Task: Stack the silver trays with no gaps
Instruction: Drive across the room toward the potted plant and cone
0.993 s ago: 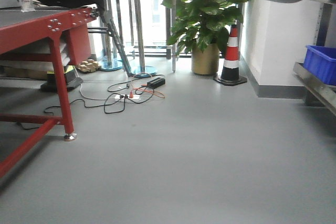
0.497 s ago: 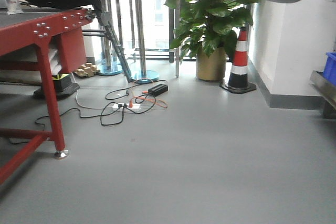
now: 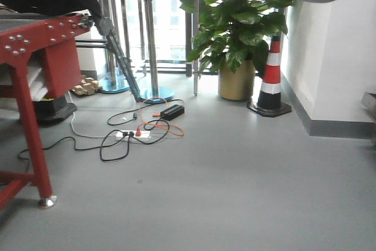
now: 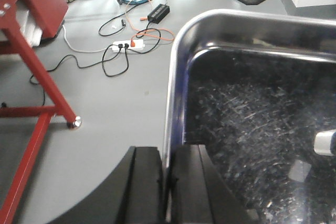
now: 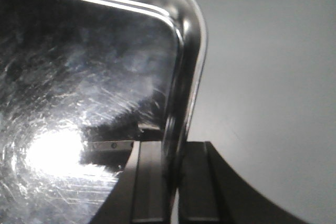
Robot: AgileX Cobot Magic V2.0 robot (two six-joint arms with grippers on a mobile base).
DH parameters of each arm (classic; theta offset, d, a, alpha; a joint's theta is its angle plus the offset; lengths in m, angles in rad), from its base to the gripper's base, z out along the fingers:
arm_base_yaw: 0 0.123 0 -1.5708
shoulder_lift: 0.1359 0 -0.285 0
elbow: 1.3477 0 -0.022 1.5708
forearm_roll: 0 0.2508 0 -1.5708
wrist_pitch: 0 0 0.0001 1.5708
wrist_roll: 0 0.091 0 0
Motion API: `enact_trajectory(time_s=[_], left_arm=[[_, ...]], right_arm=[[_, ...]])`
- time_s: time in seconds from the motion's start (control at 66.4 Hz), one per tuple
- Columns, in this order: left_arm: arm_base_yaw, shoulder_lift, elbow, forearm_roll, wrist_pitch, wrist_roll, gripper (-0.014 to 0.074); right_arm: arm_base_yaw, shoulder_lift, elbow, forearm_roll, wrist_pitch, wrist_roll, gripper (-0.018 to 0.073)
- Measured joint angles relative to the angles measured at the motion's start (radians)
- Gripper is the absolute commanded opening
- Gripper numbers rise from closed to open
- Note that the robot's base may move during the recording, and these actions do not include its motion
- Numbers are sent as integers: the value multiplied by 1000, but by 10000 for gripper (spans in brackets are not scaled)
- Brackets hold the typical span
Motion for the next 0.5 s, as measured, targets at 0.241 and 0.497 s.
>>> enact_trajectory(time_s=[0.241, 0.497], left_arm=[[0, 0, 0, 0, 0, 0, -16], [0, 0, 0, 13, 8, 2, -16]], right_arm=[[0, 0, 0, 0, -4, 0, -22], [0, 0, 0, -2, -25, 0, -22]])
